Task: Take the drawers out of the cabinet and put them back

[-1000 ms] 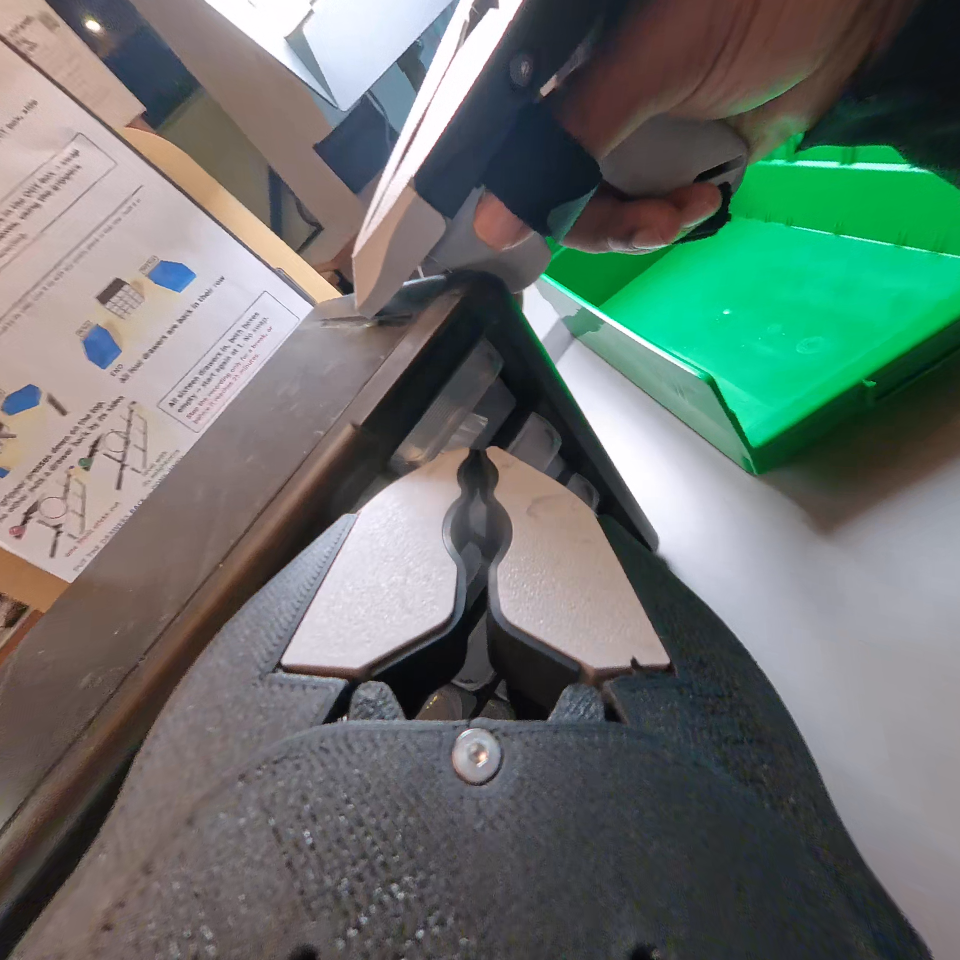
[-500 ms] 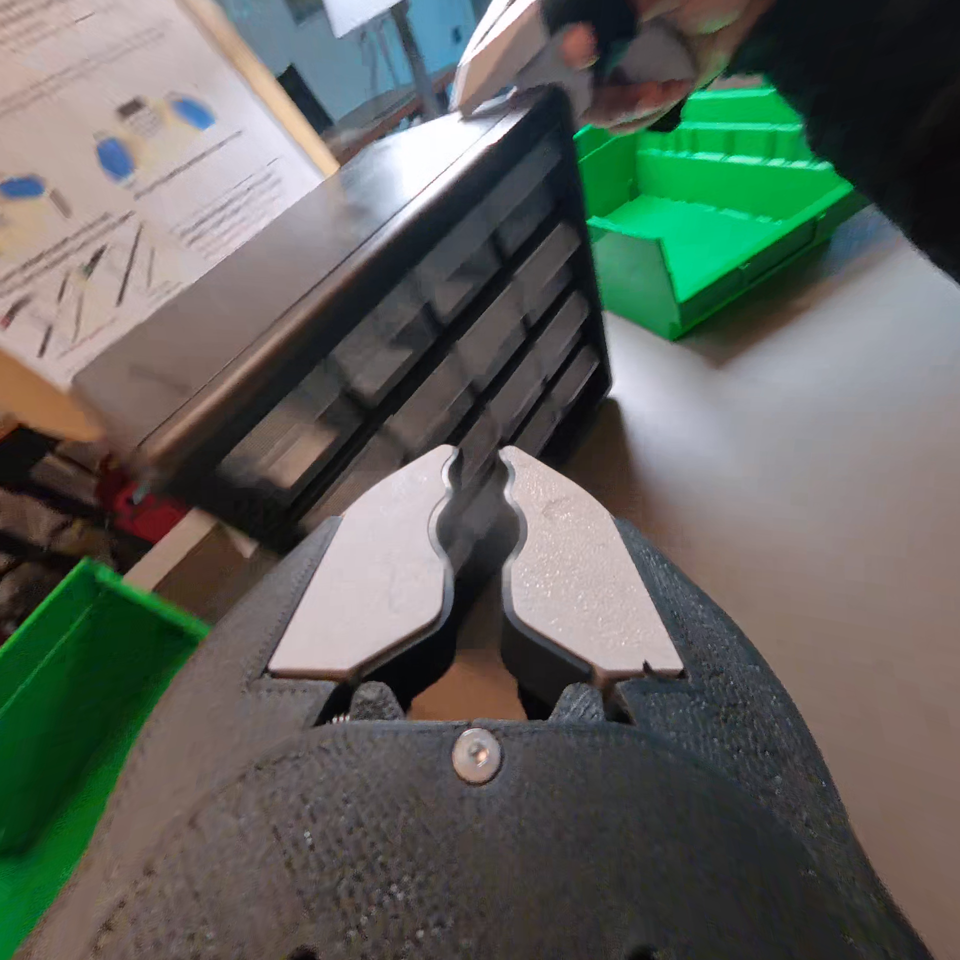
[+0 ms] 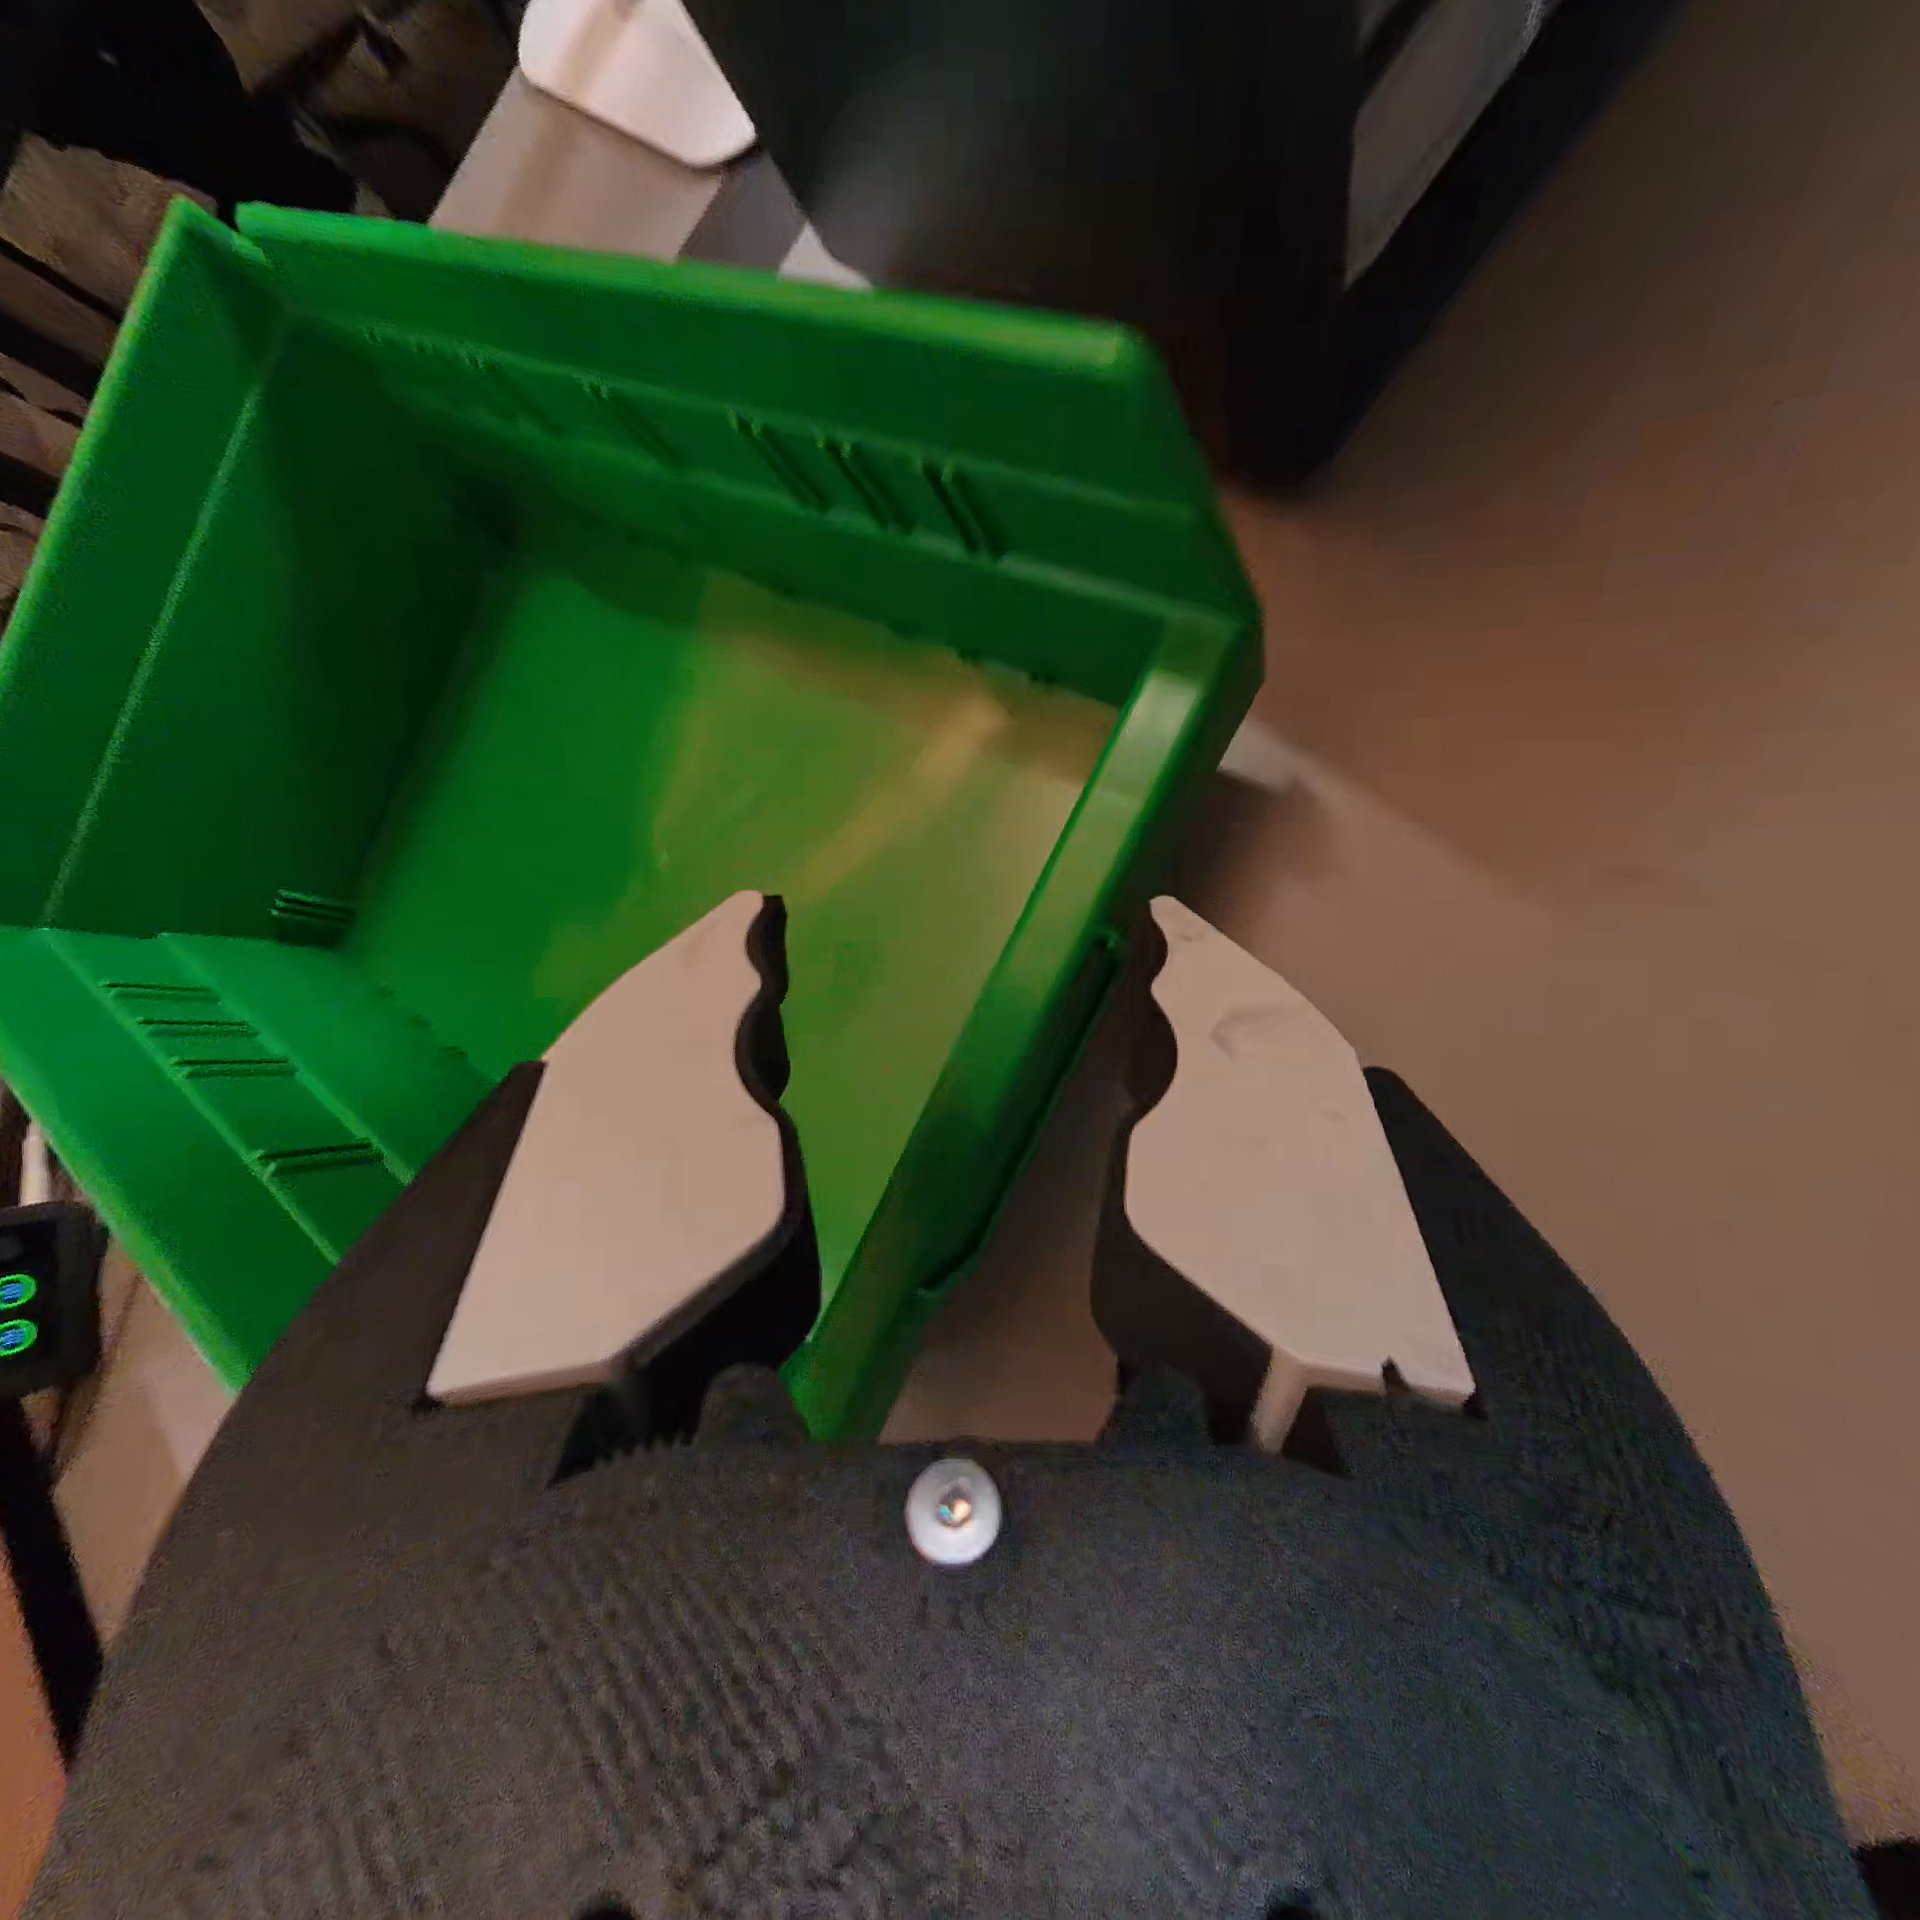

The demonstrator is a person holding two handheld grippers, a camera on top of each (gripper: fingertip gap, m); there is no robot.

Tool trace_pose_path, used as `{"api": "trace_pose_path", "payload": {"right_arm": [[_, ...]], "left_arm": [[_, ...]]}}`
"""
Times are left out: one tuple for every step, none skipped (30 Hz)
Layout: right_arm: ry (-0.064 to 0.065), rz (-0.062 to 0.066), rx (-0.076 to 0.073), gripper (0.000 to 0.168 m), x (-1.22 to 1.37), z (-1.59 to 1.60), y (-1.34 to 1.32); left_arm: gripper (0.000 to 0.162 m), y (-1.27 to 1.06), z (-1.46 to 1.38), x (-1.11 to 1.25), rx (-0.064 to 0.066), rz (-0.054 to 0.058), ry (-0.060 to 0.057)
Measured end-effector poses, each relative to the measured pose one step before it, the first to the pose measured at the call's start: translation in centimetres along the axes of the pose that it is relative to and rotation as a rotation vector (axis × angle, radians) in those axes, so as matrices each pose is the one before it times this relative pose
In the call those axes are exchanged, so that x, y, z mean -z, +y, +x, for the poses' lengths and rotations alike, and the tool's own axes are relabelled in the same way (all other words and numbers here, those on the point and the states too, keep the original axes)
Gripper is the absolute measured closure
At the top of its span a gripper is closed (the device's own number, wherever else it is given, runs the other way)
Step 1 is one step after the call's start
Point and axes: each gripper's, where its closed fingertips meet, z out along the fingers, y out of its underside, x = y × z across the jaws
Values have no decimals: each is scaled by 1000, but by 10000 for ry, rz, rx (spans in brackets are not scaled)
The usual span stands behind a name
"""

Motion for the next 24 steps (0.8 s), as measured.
{"api": "trace_pose_path", "payload": {"right_arm": [[142,21,-17,168,56,30,5],[147,18,-18,168,61,28,19],[140,16,3,168,63,13,21],[134,14,3,168,73,-4,15],[131,13,-2,168,66,8,23],[119,19,-11,168,59,-3,14],[111,23,-29,168,68,23,13],[91,36,-39,168,66,-4,9],[76,39,-46,168,44,8,10],[63,39,-52,168,45,10,10],[51,36,-51,168,36,0,0],[55,31,-42,168,36,21,6],[52,27,-29,168,34,0,0],[66,25,-17,168,15,39,6],[52,25,-42,168,8,21,-6],[51,33,-72,168,7,48,-4],[53,51,-77,168,-2,54,-7],[50,59,-78,168,16,43,-2],[37,60,-90,168,31,28,10],[53,68,-101,168,39,39,2],[63,74,-90,168,45,22,7],[86,68,-58,168,58,23,18],[88,54,-5,168,57,17,5],[90,24,32,168,69,-10,34]], "left_arm": [[97,627,-160,-392,-239,-179,-76],[96,462,4,-362,-253,-124,3],[97,307,178,-335,-172,-111,119],[100,130,223,-276,-148,-51,165],[103,-69,174,-177,-193,49,130],[104,-151,-4,-97,-198,76,19],[107,-86,-78,-91,-159,13,-20],[110,-24,5,-107,-105,-31,28],[113,-62,98,-64,-68,-11,83],[112,-163,145,-10,-71,22,90],[112,-291,87,113,-103,63,23],[111,-571,47,260,-115,164,-12],[111,-981,7,395,-40,351,10],[112,-1492,-70,473,103,577,41],[112,-1949,-164,483,215,762,53],[113,-2273,-392,419,254,867,-34],[113,-2457,-602,325,248,914,-135],[114,-2532,-640,160,273,918,-118],[116,-2516,-558,-3,345,899,-13],[117,-2360,-481,-191,423,838,77],[119,-2055,-557,-365,479,705,59],[119,-1677,-695,-523,505,560,-30],[120,-1310,-715,-571,531,465,-72],[121,-932,-575,-578,576,383,-29]]}}
